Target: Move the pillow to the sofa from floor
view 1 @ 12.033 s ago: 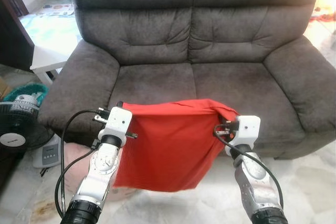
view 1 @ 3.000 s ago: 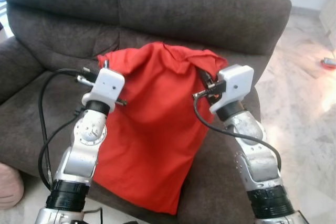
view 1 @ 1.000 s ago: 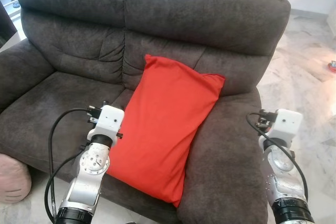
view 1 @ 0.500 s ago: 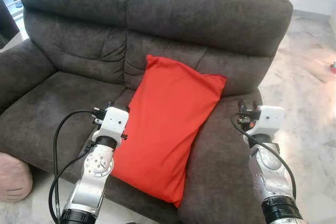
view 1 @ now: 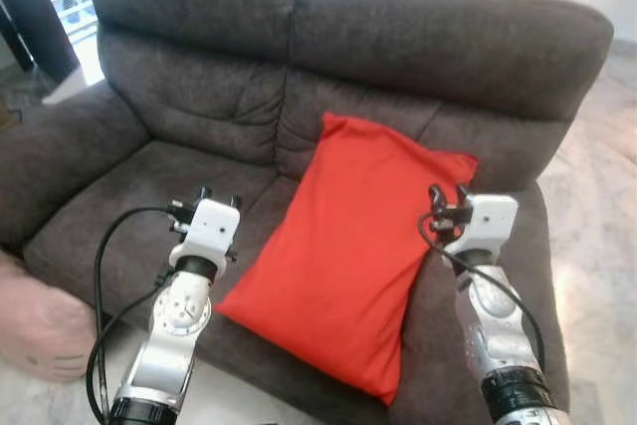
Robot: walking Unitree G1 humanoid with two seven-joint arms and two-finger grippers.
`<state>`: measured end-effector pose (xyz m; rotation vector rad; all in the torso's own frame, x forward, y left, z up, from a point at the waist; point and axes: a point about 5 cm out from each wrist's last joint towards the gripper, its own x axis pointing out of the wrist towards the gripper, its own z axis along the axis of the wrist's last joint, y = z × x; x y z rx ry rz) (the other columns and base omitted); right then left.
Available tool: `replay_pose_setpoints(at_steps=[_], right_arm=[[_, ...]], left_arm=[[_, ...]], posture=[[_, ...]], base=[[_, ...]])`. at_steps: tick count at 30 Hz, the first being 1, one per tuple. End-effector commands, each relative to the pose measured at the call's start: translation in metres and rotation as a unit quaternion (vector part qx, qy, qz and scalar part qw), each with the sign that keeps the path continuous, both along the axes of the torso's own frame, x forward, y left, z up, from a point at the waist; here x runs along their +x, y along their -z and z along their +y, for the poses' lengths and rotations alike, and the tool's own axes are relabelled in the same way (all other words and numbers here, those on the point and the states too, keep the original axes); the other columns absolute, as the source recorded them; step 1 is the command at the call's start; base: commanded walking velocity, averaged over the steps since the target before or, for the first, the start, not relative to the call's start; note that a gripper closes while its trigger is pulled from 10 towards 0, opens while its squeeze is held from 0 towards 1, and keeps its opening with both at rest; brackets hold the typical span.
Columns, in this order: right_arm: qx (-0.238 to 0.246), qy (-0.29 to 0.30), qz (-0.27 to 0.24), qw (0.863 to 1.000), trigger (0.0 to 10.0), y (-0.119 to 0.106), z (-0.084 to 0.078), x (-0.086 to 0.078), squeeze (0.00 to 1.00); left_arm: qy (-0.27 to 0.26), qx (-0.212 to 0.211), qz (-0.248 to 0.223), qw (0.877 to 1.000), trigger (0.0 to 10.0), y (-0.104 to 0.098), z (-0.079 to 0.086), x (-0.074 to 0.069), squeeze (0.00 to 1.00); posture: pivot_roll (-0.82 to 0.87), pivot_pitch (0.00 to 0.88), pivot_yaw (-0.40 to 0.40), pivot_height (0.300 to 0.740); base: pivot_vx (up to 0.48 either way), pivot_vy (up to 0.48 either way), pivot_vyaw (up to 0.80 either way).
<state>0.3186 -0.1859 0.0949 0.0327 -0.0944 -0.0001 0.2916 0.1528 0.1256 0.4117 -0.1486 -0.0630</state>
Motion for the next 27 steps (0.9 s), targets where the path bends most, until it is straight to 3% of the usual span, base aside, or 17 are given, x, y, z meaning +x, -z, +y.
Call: replay_pose_setpoints(at_steps=[1, 21, 27], right_arm=[[-0.002, 0.012, 0.006, 1.000, 10.0, 0.004, -0.008, -0.003, 0.00], [-0.005, 0.005, 0.008, 1.000, 10.0, 0.006, -0.005, -0.003, 0.00], [-0.013, 0.007, 0.037, 0.999, 10.0, 0.017, -0.009, -0.005, 0.00]], left_arm=[[0.012, -0.002, -0.006, 1.000, 10.0, -0.002, -0.006, -0.001, 0.00], [0.010, -0.001, -0.006, 1.000, 10.0, -0.003, -0.005, 0.001, 0.00], [-0.033, -0.046, 0.037, 0.998, 10.0, 0.018, 0.012, 0.003, 0.00]], posture=[[0.11, 0.028, -0.019, 0.740], [0.11, 0.039, -0.019, 0.740], [0.11, 0.048, -0.024, 0.740]], base=[[0.000, 0.480, 0.00], [0.000, 0.480, 0.00], [0.000, 0.472, 0.00]])
